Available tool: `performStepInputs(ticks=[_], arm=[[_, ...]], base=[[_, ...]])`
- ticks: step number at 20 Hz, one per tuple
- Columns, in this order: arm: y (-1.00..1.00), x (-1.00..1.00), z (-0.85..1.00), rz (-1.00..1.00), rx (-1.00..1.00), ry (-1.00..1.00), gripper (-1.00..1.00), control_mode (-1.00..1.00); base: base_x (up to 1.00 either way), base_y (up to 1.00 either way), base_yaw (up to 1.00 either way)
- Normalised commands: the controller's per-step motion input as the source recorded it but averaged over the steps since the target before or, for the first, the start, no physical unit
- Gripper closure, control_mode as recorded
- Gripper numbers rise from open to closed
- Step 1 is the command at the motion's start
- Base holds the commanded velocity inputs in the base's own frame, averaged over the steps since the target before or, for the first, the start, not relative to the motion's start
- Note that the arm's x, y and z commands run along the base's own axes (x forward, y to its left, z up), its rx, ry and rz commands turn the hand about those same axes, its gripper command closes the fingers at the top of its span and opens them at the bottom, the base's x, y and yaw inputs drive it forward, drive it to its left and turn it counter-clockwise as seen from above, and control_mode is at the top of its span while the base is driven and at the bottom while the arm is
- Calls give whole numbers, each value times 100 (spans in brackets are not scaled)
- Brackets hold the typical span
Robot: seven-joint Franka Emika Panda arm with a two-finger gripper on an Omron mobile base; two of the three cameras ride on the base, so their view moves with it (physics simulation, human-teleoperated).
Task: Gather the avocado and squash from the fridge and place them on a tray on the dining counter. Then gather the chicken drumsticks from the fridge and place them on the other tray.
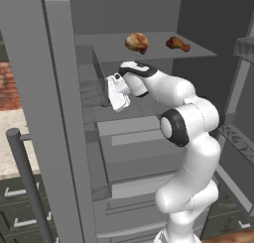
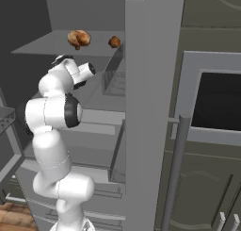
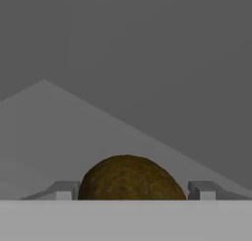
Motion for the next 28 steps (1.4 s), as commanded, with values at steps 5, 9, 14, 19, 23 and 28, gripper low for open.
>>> performStepInputs(ticks=[5,9,14,19,23,28], arm=[[-3,-66,0,0,1,-14,100,-100],[-8,-81,3,0,1,-16,100,-100],[-11,-92,11,0,1,-13,100,-100],[-13,-97,11,0,1,-9,100,-100],[-18,-93,18,0,0,-7,100,-100],[-18,-91,25,0,0,-1,100,-100]], base=[[0,0,0],[0,0,0],[0,0,0],[0,0,0],[0,0,0],[0,0,0]])
